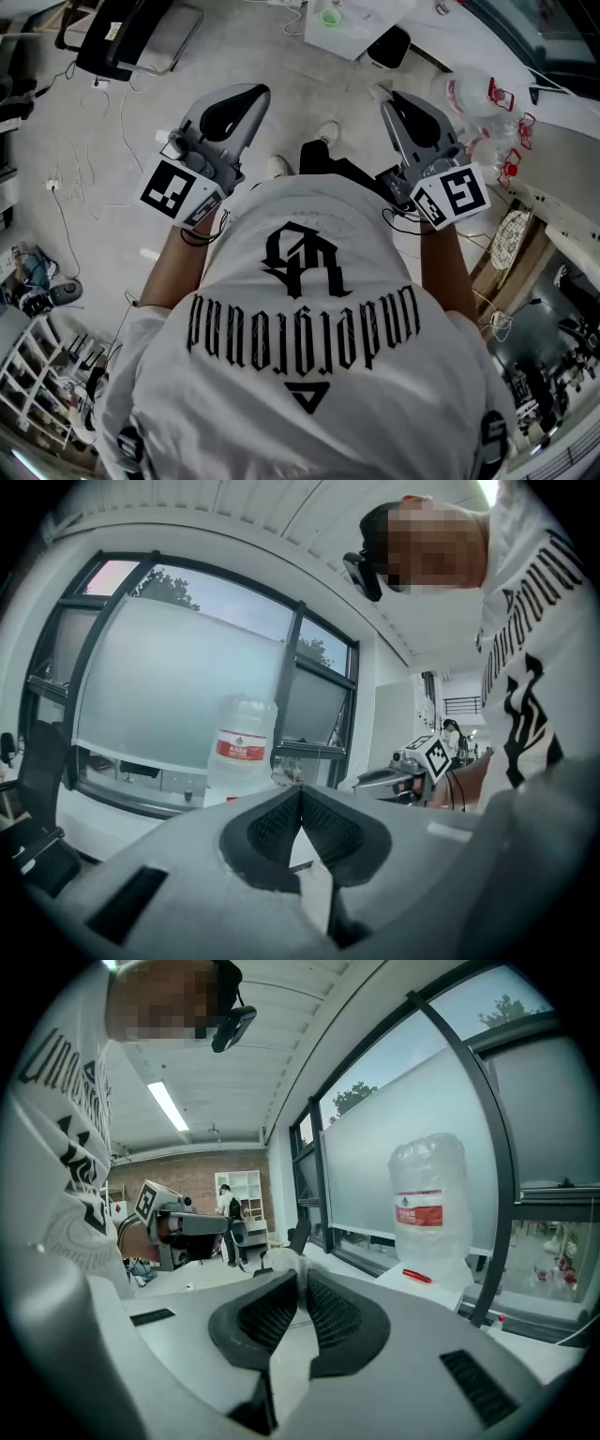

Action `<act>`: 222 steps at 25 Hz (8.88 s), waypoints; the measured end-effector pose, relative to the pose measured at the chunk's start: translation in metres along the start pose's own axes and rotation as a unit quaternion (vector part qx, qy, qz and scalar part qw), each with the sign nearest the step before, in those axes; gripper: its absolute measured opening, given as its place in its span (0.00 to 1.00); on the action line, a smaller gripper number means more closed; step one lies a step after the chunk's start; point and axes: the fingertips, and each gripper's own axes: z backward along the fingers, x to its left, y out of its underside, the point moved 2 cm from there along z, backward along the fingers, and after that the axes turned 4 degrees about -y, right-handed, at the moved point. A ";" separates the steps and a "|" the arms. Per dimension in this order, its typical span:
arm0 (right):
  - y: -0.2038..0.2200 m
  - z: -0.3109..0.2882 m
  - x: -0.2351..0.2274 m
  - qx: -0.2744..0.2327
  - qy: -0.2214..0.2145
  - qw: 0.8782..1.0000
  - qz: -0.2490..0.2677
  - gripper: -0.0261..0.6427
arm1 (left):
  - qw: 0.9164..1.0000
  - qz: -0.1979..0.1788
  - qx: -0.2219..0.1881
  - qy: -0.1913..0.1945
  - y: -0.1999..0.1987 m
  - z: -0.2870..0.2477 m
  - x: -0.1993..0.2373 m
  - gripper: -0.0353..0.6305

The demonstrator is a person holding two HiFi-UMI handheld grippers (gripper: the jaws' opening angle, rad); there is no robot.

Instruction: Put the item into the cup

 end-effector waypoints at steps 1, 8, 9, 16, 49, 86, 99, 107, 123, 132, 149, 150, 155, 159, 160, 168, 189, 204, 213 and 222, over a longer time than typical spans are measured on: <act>0.000 0.000 -0.011 0.000 0.000 1.000 0.000 0.10 | 1.000 0.000 0.001 -0.001 -0.001 -0.010 0.001 0.08; -0.004 0.002 -0.077 -0.010 -0.003 1.000 -0.003 0.10 | 1.000 -0.011 0.015 0.003 -0.007 -0.074 0.004 0.07; -0.005 0.003 -0.084 -0.012 -0.004 1.000 -0.002 0.10 | 1.000 -0.011 0.016 0.001 -0.008 -0.081 0.004 0.07; -0.006 0.004 -0.119 -0.017 -0.002 1.000 -0.010 0.10 | 1.000 -0.014 0.025 -0.004 -0.012 -0.110 0.012 0.07; 0.025 -0.127 -0.169 0.054 0.018 0.997 -0.051 0.10 | 0.995 0.010 0.068 0.075 0.032 -0.183 0.137 0.08; 0.207 -0.269 -0.239 0.121 0.082 0.981 -0.130 0.10 | 0.983 0.033 0.123 0.134 0.204 -0.290 0.213 0.08; 0.301 -0.312 -0.274 0.156 0.116 0.970 -0.148 0.10 | 0.979 0.023 0.157 0.129 0.298 -0.329 0.246 0.08; 0.347 -0.334 -0.293 0.173 0.129 0.963 -0.159 0.10 | 0.976 0.005 0.166 0.141 0.334 -0.352 0.261 0.08; 0.410 -0.377 -0.325 0.194 0.177 0.947 -0.183 0.10 | 0.968 -0.024 0.200 0.147 0.403 -0.374 0.283 0.08; 0.429 -0.386 -0.339 0.196 0.208 0.936 -0.205 0.11 | 0.969 0.000 0.201 0.144 0.415 -0.373 0.286 0.08; 0.400 -0.370 -0.319 0.191 0.210 0.937 -0.204 0.21 | 0.967 -0.007 0.202 0.156 0.398 -0.359 0.271 0.08; 0.396 -0.366 -0.317 0.191 0.210 0.937 -0.204 0.21 | 0.967 -0.006 0.201 0.154 0.394 -0.357 0.269 0.08; 0.373 -0.341 -0.300 0.195 0.200 0.941 -0.191 0.21 | 0.972 0.019 0.192 0.131 0.371 -0.341 0.257 0.08; 0.345 -0.325 -0.283 0.190 0.180 0.950 -0.171 0.20 | 0.973 0.033 0.191 0.122 0.355 -0.328 0.245 0.08; 0.338 -0.321 -0.280 0.188 0.175 0.952 -0.165 0.19 | 0.974 0.035 0.190 0.117 0.350 -0.326 0.242 0.08; 0.256 -0.287 -0.245 0.154 0.140 0.970 -0.126 0.14 | 0.980 0.049 0.172 0.088 0.294 -0.299 0.205 0.08; 0.068 -0.158 -0.161 0.061 0.028 0.997 -0.046 0.06 | 0.992 0.008 0.097 0.083 0.133 -0.227 0.120 0.08; -0.018 -0.077 -0.130 0.014 -0.048 0.999 0.011 0.06 | 0.996 -0.031 0.018 0.079 0.000 -0.180 0.066 0.08; -0.038 -0.046 -0.132 -0.015 -0.023 1.000 0.011 0.06 | 0.997 -0.038 0.009 0.064 -0.004 -0.169 0.057 0.08; -0.037 -0.028 -0.120 -0.025 -0.035 0.999 0.019 0.06 | 0.998 -0.037 -0.013 0.046 -0.018 -0.156 0.036 0.08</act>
